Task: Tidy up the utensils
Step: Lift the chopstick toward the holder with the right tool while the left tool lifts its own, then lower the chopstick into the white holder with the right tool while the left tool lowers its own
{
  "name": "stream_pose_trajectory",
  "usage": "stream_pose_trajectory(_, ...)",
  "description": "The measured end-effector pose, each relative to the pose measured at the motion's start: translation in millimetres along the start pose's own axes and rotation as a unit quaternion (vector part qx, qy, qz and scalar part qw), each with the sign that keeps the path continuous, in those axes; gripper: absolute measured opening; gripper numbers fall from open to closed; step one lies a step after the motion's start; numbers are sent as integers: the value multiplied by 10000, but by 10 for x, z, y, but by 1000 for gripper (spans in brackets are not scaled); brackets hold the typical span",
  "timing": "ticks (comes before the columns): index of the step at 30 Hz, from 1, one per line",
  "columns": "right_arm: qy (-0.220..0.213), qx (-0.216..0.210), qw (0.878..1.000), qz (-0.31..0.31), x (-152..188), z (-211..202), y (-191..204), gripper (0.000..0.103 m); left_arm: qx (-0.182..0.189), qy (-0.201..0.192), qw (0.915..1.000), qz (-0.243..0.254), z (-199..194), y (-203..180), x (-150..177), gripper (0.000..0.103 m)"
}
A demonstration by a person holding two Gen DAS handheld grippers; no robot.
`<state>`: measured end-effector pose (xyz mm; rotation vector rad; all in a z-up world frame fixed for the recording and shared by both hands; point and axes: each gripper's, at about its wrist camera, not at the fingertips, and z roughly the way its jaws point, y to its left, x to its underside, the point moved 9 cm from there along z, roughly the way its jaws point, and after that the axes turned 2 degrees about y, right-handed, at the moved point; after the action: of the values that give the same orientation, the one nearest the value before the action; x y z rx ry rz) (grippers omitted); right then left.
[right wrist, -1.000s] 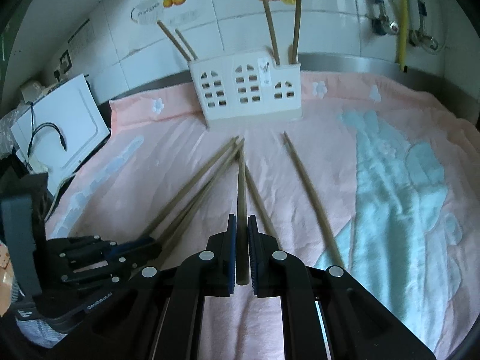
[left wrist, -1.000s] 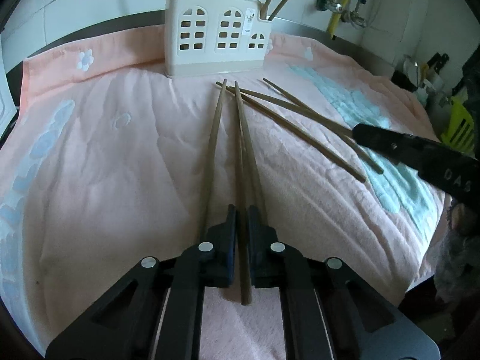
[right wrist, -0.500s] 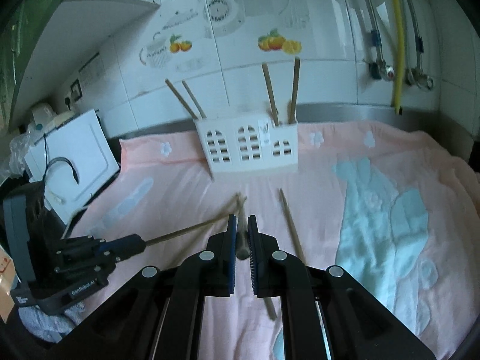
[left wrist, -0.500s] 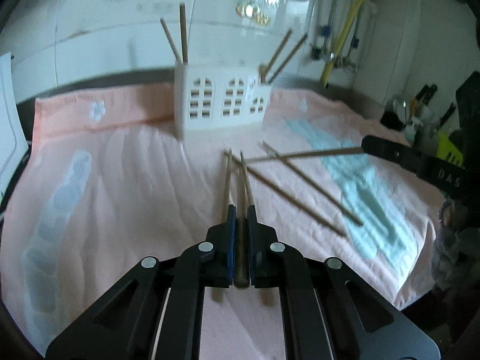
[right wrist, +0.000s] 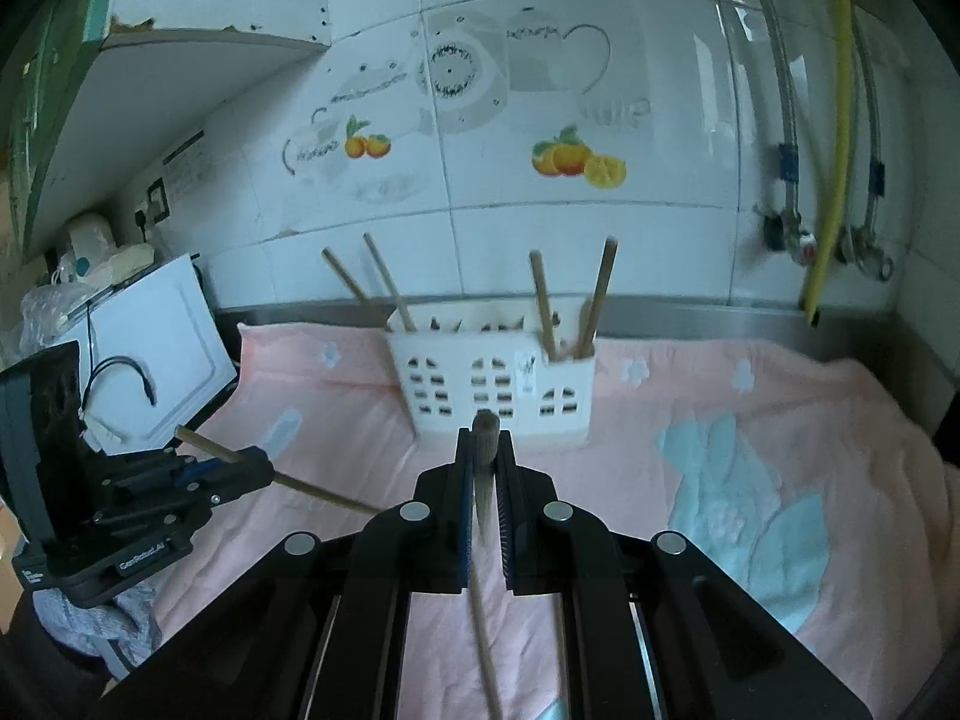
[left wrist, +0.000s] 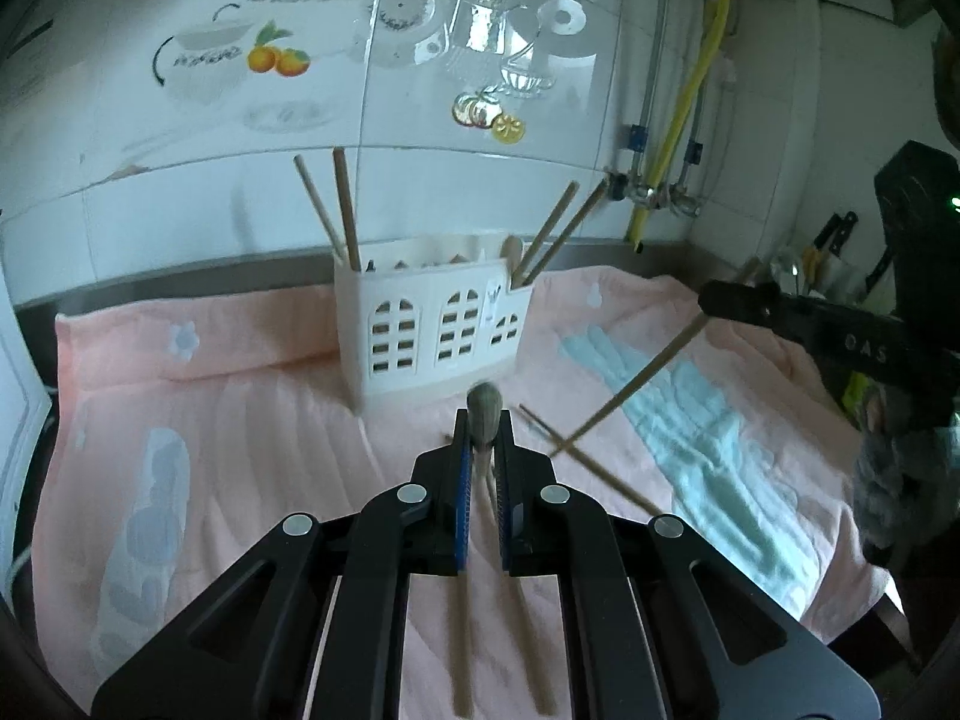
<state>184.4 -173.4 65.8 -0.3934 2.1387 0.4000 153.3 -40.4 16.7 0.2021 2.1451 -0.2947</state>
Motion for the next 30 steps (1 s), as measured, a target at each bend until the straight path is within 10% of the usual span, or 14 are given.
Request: stream_pose_trajectory(30, -662, 406, 9970, -39, -2001, 501, -504, 6, -627, -1229, 9878, 717, 138, 140, -2095, 6)
